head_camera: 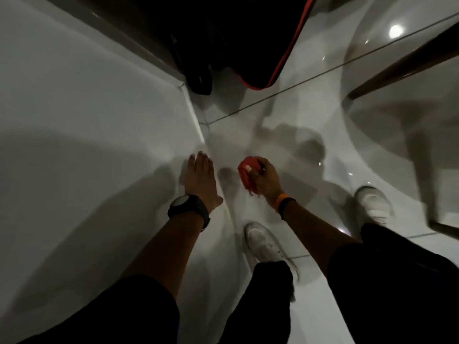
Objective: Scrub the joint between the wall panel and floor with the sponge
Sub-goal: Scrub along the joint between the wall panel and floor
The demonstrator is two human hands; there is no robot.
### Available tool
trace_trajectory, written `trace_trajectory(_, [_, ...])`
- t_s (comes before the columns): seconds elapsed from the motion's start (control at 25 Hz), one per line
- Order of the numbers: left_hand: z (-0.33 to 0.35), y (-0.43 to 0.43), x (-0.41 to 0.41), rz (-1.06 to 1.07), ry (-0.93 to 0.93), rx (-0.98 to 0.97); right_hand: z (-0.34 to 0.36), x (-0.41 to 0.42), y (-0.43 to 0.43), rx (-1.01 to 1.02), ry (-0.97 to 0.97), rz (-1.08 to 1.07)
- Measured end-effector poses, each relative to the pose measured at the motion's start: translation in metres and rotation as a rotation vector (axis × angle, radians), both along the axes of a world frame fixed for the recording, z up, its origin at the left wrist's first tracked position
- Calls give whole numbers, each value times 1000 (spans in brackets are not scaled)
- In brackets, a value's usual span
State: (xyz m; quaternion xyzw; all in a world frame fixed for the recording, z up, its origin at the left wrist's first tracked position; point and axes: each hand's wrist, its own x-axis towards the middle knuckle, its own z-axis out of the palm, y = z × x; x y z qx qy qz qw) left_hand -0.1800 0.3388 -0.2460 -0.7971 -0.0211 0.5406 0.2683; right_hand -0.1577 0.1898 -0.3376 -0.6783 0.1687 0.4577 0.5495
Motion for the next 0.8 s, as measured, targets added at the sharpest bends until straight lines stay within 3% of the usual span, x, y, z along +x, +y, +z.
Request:
trace_trajectory(0.12, [-51,36,10,-47,125,104,-80,-16,55,48,104,-83])
trace_trajectory(0.24, [-83,49,30,-102,238,136,-111,-27,109,129,143,-5])
trace_trajectory(0.44, [-108,63,53,-93,273,166,-134,15,179,236,6,18])
trace_trajectory(0.56, [-108,65,54,-110,283,175,-138,28,183,258,-21,28])
trace_trajectory(0.72, [-103,61,46,-142,287,203,-120,-60,133,138,-4,82])
trace_trajectory(0.8, [-102,62,46,-141,288,196,-129,-58,137,151,11,78])
